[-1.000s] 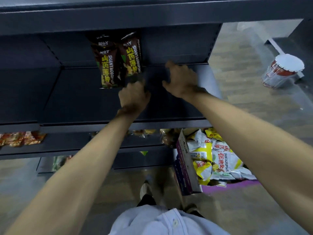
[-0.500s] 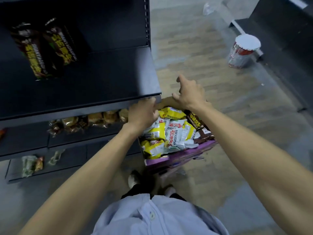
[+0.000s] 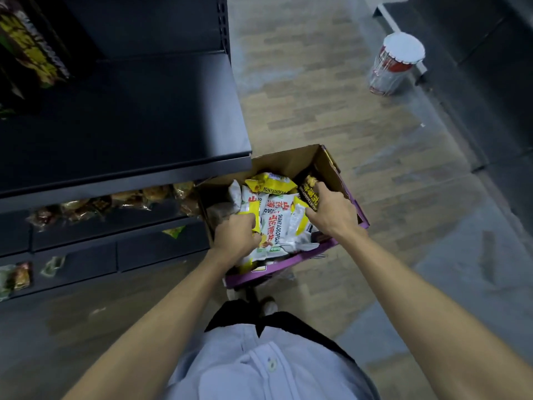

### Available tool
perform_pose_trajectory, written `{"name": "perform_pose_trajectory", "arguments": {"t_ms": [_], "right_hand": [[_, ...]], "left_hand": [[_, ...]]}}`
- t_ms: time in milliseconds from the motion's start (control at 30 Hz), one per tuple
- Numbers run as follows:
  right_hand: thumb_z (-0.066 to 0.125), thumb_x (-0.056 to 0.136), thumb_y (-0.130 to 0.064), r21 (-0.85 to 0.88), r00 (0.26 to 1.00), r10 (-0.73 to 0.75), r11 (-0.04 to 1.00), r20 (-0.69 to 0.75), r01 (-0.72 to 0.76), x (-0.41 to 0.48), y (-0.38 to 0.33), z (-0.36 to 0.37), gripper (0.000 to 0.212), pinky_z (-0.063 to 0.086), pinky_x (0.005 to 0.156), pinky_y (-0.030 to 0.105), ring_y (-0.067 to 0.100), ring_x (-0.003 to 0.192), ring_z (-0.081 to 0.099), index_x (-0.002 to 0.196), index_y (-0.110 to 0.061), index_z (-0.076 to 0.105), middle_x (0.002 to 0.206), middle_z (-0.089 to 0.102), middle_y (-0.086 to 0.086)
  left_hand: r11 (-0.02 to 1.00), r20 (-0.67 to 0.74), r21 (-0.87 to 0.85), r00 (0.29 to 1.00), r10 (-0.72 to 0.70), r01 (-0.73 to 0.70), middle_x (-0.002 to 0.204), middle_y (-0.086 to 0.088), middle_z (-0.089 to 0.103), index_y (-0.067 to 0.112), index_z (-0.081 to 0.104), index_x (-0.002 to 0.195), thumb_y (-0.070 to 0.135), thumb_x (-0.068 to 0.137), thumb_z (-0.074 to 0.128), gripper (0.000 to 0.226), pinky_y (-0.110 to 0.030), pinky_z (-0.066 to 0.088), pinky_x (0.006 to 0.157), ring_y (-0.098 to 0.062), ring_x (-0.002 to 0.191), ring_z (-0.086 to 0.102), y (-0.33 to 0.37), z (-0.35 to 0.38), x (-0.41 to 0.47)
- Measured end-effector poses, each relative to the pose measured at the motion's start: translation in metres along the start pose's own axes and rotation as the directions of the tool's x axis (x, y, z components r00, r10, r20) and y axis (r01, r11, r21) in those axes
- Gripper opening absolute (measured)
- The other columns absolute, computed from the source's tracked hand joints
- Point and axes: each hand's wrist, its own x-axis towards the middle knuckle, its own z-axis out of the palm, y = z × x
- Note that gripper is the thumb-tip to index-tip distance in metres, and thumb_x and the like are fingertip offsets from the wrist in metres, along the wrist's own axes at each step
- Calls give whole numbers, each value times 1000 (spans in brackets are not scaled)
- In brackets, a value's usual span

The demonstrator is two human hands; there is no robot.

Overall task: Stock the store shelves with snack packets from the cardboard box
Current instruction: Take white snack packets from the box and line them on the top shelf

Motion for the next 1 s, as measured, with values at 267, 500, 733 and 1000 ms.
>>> {"name": "perform_pose_trajectory", "arguments": {"t_ms": [267,500,733,1000], "right_hand": [[69,77,-28,-5,980,115,993,160,-116,0,68,-7,47,53,76,37,31,96,63,121,-22,54,107,67,8],[83,74,-30,-35,899,-105,991,426,132,29,90,2,42,46,69,30,22,96,60,112,-28,65,108,60,-1],[76,79,-35,-40,832,-313,928,459,371,63,96,7,29,54,77,39,24,95,61,107,-31,67,107,60,1],[57,92,-27,-40,869,-405,901,286,433,107,67,12,18,52,73,39,34,96,63,106,-21,66,106,66,10]], "left_hand": [[994,201,-106,979,-18,40,115,-13,59,14,49,117,31,85,60,37,-41,47,79,-35,104,57,28,36,33],[960,262,-137,943,-204,245,125,-17,50,22,40,140,41,84,62,63,-44,47,87,-39,111,54,43,63,46],[898,217,-178,906,-364,403,124,-18,52,23,42,140,37,80,69,67,-42,47,88,-38,109,55,61,68,50],[821,198,-299,874,-444,485,121,-13,61,22,47,136,17,76,70,64,-35,43,76,-35,112,53,59,47,45]]}}
